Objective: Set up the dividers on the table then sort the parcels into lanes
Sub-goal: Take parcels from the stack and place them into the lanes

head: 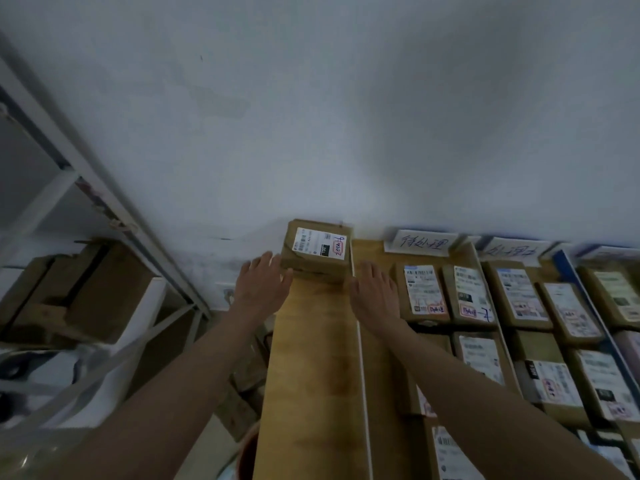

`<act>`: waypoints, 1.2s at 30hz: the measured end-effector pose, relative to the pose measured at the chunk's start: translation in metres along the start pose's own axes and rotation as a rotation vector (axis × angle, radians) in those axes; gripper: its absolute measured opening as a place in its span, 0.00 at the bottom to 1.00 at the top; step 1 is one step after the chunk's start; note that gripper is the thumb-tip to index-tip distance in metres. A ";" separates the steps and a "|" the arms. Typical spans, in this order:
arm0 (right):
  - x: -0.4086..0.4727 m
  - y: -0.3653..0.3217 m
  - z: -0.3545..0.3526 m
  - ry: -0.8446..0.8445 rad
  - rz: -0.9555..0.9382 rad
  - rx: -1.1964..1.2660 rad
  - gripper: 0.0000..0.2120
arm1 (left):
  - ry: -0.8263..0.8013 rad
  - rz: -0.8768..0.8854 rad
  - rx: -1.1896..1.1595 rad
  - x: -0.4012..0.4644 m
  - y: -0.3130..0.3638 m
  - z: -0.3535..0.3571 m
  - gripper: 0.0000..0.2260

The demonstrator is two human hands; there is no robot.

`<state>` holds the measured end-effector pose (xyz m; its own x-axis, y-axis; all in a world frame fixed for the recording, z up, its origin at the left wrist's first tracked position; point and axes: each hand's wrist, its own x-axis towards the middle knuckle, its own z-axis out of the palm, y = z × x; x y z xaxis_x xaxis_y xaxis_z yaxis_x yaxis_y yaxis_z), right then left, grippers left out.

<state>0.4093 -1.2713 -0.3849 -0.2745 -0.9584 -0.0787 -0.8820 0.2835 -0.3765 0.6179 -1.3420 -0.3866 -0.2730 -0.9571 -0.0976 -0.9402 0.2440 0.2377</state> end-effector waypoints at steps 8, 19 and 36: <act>0.076 -0.010 0.048 -0.261 -0.025 -0.024 0.30 | 0.063 0.139 -0.037 0.052 0.006 0.060 0.20; 0.069 -0.022 0.065 0.005 -0.077 0.143 0.13 | 0.090 -0.149 -0.513 0.061 -0.008 0.076 0.29; 0.018 -0.025 0.027 -0.278 0.147 0.349 0.16 | -0.227 -0.364 -0.820 -0.002 -0.004 0.037 0.17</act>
<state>0.4370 -1.2968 -0.4017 -0.2314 -0.8952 -0.3809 -0.6467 0.4340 -0.6273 0.6149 -1.3356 -0.4232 -0.1043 -0.8782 -0.4668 -0.5612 -0.3356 0.7566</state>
